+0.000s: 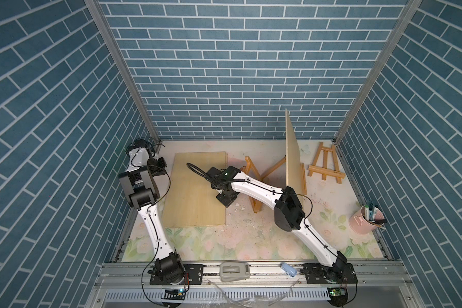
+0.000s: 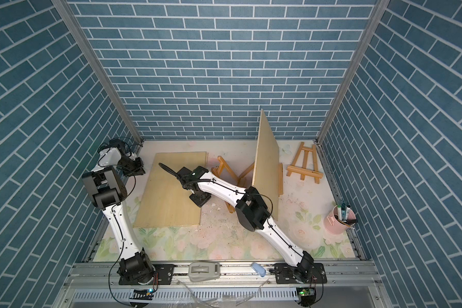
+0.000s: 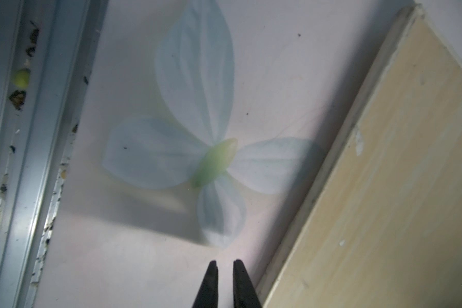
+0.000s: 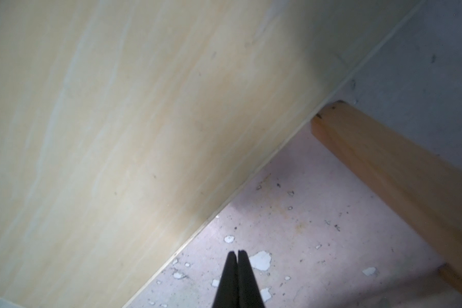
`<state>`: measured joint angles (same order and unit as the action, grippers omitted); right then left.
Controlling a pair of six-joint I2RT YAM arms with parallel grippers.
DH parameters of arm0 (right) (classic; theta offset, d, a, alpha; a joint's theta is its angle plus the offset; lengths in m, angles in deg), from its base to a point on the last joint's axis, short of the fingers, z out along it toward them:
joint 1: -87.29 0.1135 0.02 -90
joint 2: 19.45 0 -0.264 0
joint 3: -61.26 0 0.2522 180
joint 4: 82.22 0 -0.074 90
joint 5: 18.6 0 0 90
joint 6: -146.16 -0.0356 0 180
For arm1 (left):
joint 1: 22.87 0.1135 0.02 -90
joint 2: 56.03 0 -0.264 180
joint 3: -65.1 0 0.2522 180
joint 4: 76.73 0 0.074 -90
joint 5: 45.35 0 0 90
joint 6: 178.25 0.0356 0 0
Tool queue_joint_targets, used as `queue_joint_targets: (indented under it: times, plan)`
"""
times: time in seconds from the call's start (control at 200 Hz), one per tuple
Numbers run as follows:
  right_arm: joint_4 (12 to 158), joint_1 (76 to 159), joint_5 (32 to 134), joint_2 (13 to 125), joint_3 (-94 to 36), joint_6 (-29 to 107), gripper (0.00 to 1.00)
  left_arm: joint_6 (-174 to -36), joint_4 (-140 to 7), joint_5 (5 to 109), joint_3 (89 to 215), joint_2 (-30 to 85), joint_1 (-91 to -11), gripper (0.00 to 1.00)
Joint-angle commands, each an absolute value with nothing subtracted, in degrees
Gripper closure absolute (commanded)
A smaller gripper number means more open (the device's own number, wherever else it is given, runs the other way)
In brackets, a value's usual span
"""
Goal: Disassemble the easel
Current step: Adjust the drawing board.
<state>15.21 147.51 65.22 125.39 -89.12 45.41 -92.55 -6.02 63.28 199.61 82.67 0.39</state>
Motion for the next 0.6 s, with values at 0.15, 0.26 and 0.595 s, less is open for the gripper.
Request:
queue_joint_targets:
  times: [0.15, 0.26, 0.595]
  plan:
    - [12.39, 146.97, 67.54, 127.96, -91.02, 42.64, 0.97, -92.98, -7.46, 65.01, 200.64, 84.90, -0.01, 0.85]
    - [12.07, 146.91, 67.80, 128.38, -91.28, 42.49, 0.97, -93.17, -7.91, 65.34, 200.52, 85.63, -0.38, 0.85]
    - [11.53, 146.91, 68.83, 128.64, -91.28, 42.19, 0.97, -93.18, -8.22, 65.26, 201.30, 87.84, -1.46, 0.85]
